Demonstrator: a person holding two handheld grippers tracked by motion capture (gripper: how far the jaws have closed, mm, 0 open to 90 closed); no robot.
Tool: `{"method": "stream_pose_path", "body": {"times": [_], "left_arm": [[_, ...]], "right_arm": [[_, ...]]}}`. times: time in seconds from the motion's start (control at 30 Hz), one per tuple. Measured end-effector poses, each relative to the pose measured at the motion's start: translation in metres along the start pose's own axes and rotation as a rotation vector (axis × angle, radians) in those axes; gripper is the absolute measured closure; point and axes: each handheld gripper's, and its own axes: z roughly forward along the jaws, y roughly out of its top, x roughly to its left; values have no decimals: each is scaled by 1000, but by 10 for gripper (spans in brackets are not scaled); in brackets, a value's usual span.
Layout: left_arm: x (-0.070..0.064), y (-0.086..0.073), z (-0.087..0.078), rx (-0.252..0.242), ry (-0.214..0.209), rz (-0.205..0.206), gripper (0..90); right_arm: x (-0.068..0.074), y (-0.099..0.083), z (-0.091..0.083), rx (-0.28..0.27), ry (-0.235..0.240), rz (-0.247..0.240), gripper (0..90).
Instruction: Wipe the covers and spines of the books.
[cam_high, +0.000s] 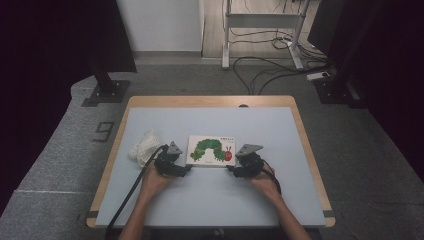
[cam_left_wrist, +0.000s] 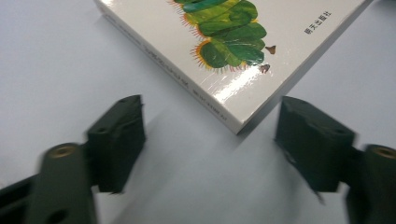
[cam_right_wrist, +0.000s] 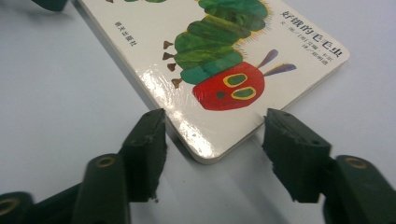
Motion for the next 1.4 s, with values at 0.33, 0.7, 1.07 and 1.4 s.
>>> {"method": "stream_pose_path", "body": {"times": [0.33,0.7,1.07,1.4], "left_arm": [[-14,0,-24,-10,-2,21,46],[-20,-7,-50,-61,-21,19,0],[-22,-24,-77,-87,-2,26,0],[-23,-48,-93,-103,11,3,0]], "right_arm": [[1,6,-18,-37,41,-3,126],[-1,2,-38,-38,52,2,0],[-7,-7,-71,-62,17,5,0],[-12,-23,-93,-58,-24,15,0]]}}
